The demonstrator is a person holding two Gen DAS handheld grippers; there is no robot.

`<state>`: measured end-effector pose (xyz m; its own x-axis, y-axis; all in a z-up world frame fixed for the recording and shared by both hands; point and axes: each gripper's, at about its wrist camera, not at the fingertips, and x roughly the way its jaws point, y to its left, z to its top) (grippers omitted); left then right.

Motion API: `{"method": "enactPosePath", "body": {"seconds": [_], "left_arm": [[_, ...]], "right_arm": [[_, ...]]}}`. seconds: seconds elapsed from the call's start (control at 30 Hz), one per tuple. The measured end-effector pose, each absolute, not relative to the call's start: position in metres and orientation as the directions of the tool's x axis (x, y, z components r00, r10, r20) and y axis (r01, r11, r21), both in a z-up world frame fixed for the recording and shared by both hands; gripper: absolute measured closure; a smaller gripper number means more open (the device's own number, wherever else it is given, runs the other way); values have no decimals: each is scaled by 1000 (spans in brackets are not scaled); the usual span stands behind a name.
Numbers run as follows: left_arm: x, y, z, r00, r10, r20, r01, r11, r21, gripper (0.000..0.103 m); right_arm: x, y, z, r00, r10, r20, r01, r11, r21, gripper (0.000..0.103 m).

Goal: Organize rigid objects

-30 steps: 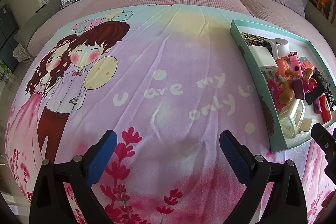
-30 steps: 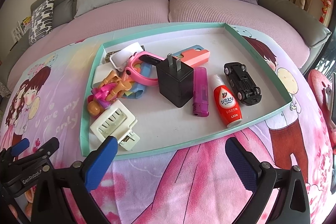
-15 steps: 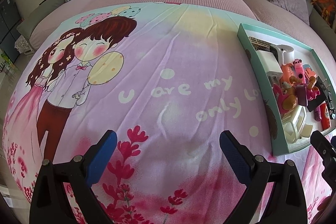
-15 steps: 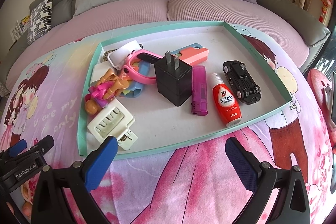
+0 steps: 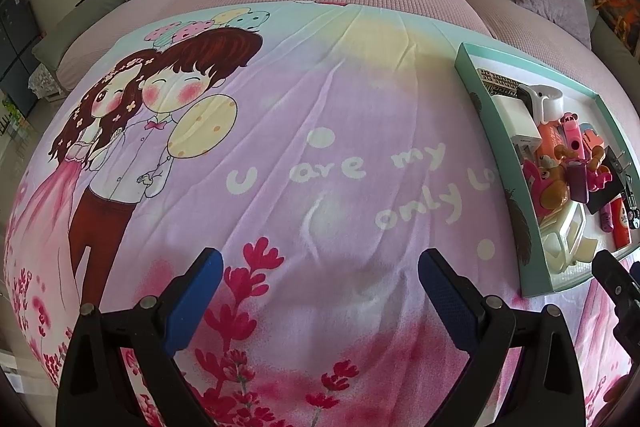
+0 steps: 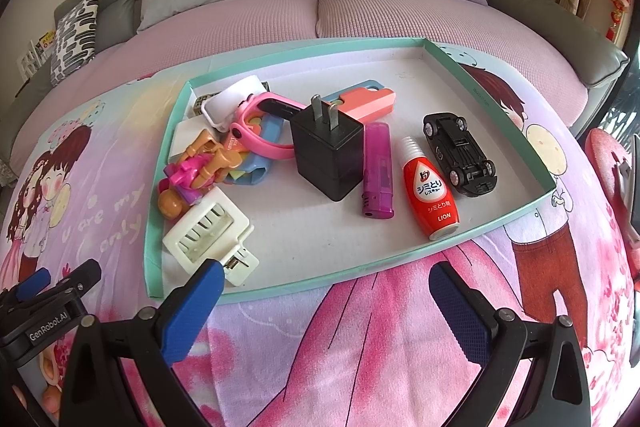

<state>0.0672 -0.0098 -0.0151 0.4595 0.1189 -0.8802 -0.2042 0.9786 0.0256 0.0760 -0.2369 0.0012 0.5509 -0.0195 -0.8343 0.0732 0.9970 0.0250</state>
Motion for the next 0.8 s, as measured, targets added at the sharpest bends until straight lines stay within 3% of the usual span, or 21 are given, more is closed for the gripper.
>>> {"method": "enactPosePath", "body": {"seconds": [0.8], "left_arm": [[67, -8, -12, 472, 112, -874, -217, 976, 8, 5]], "right_arm": [[76, -237, 0, 550, -20, -835, 72, 997, 24, 0]]}}
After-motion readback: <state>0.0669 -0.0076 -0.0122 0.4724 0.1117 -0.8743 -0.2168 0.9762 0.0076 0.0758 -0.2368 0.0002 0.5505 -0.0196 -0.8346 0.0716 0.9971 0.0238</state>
